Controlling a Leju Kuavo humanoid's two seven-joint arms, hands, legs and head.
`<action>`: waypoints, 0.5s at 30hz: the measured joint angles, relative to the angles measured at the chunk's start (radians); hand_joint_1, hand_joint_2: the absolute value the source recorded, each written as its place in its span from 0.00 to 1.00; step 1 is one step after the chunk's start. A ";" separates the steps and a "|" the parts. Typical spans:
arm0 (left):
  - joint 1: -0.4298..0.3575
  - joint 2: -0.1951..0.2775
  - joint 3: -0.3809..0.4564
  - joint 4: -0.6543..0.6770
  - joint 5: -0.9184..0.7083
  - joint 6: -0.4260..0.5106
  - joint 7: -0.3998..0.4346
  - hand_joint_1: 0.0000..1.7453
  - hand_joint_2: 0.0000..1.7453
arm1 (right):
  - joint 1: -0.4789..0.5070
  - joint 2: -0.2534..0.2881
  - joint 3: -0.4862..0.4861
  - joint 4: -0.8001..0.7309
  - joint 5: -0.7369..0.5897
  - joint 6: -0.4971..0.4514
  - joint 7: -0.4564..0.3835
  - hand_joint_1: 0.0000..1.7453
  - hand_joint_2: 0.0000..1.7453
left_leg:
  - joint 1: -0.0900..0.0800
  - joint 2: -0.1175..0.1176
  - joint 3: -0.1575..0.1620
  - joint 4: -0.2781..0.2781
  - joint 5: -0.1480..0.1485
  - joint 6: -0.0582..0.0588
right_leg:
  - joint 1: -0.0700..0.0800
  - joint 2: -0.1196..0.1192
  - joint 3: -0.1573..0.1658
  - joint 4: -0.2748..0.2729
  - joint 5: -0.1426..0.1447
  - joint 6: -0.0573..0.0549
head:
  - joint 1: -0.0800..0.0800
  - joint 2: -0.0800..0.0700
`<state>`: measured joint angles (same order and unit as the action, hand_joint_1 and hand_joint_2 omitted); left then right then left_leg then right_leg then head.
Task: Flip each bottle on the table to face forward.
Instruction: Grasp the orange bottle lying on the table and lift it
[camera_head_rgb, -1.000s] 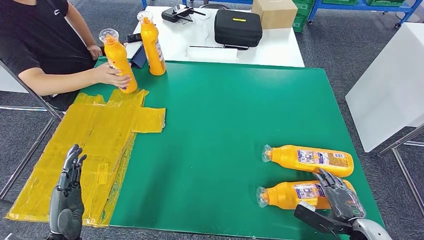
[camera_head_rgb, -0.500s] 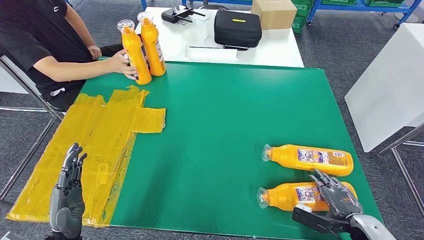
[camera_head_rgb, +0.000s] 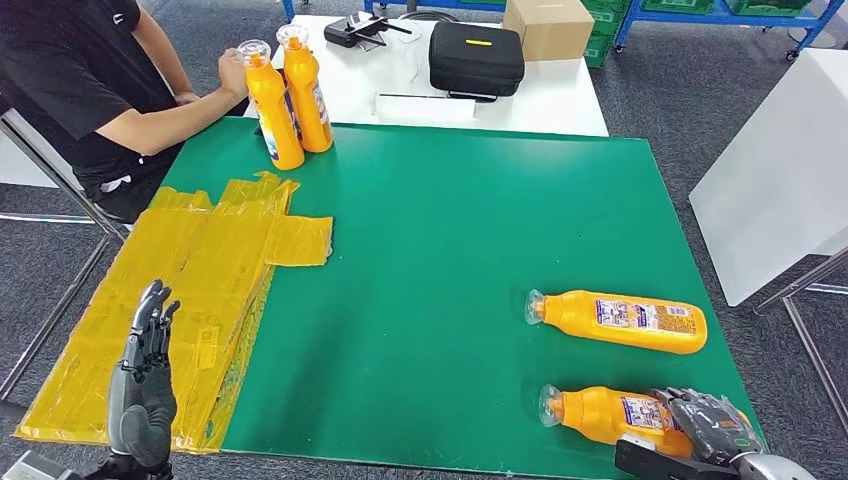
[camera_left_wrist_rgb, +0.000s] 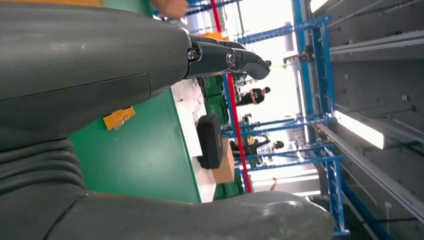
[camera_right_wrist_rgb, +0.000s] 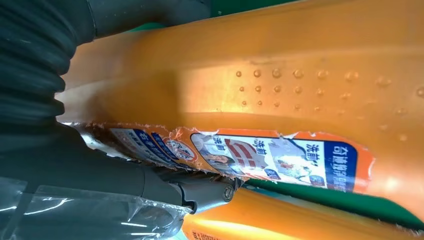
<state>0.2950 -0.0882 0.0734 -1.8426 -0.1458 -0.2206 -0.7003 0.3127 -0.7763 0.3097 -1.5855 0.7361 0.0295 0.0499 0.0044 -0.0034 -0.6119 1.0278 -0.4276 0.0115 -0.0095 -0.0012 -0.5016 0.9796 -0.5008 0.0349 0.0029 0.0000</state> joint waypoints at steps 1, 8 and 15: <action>0.000 0.000 -0.001 0.001 0.003 -0.005 0.001 0.00 0.00 | -0.014 0.016 0.002 0.010 0.000 -0.021 -0.028 1.00 1.00 | 0.000 0.001 0.000 0.000 0.000 0.000 | 0.001 0.001 0.000 0.000 0.000 0.000 | 0.000 0.000; -0.007 -0.034 -0.022 0.002 0.031 -0.051 0.050 0.00 0.25 | -0.208 0.365 -0.019 0.040 -0.082 -0.051 -0.274 1.00 1.00 | 0.004 0.020 0.002 -0.001 0.001 -0.002 | 0.006 0.019 0.000 0.002 0.007 -0.004 | -0.002 0.000; -0.020 -0.055 -0.046 0.009 0.063 -0.063 0.106 0.00 1.00 | -0.318 0.590 -0.036 -0.002 -0.194 -0.026 -0.332 1.00 1.00 | 0.007 0.006 -0.006 -0.001 0.006 -0.005 | 0.008 0.007 0.000 0.003 0.006 -0.005 | -0.001 0.000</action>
<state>0.2747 -0.1433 0.0274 -1.8338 -0.0832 -0.2832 -0.5938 -0.0050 -0.1861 0.2733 -1.5872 0.5418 0.0039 -0.2825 0.0109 0.0022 -0.6179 1.0267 -0.4219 0.0063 -0.0017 0.0061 -0.5015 0.9828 -0.4951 0.0297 0.0020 0.0000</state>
